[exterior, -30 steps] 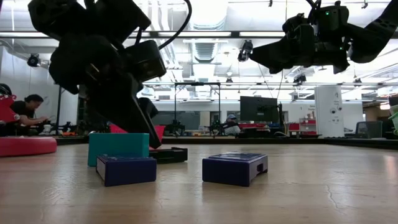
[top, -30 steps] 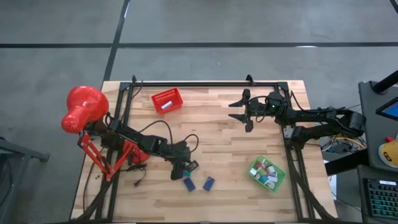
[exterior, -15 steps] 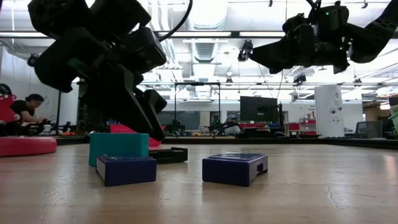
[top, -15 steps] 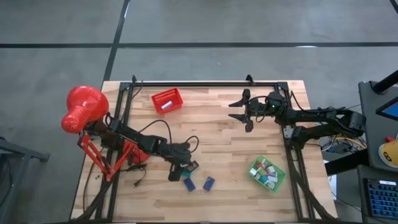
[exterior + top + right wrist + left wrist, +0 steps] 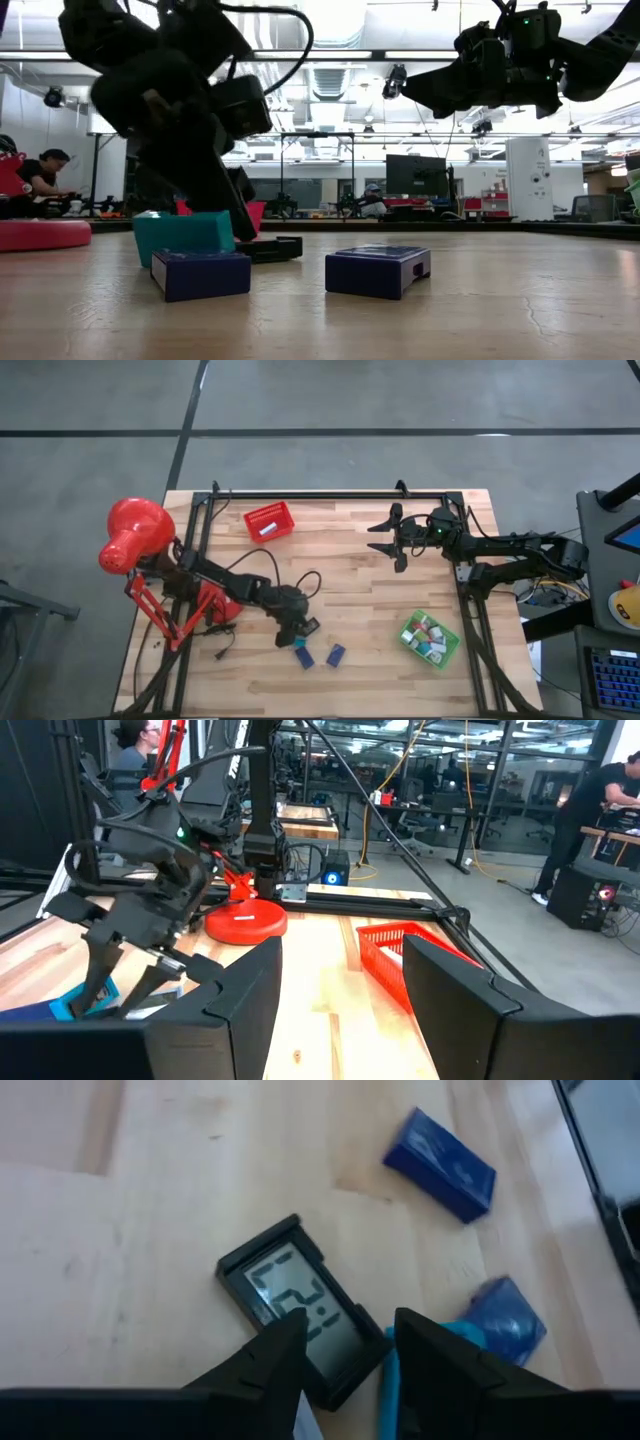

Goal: Pick & Place Office items
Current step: Put the black digital clock into the red bin

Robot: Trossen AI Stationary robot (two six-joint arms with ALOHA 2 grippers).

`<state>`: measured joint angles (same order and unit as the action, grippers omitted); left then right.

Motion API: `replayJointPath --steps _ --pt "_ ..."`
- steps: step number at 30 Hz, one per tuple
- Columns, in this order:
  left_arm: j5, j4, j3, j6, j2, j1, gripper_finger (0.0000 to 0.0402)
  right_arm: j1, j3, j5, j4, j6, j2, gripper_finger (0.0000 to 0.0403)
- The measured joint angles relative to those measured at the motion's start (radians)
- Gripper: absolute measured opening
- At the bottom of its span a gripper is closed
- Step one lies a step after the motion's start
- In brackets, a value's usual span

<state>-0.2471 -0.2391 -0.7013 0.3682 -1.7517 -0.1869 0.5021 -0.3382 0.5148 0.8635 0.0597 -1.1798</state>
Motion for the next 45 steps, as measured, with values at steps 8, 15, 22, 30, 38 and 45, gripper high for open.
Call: replayJointPath --steps 8,15,22,30,38,45 --pt "-0.012 -0.011 -0.006 0.024 -0.032 0.030 0.0163 0.000 0.000 0.000 0.000 0.000 0.000 0.0203" --pt "0.040 0.025 -0.004 -0.005 0.001 0.059 0.0163 0.000 0.000 0.000 0.000 0.000 0.000 0.0203" --pt "0.066 0.093 -0.004 -0.037 0.025 0.099 0.0163 0.000 0.000 0.000 0.000 0.000 0.000 0.0203" --pt "0.186 0.280 0.003 -0.111 0.121 0.124 0.0163 0.000 0.000 0.000 0.000 0.000 0.000 0.0203" --pt "0.395 0.359 0.005 -0.207 0.223 0.128 0.0163 0.000 0.000 0.000 0.000 0.000 0.000 0.0203" --pt "0.513 0.352 -0.006 -0.226 0.232 0.133 0.0163 0.000 0.000 0.000 0.000 0.000 0.000 0.0203"
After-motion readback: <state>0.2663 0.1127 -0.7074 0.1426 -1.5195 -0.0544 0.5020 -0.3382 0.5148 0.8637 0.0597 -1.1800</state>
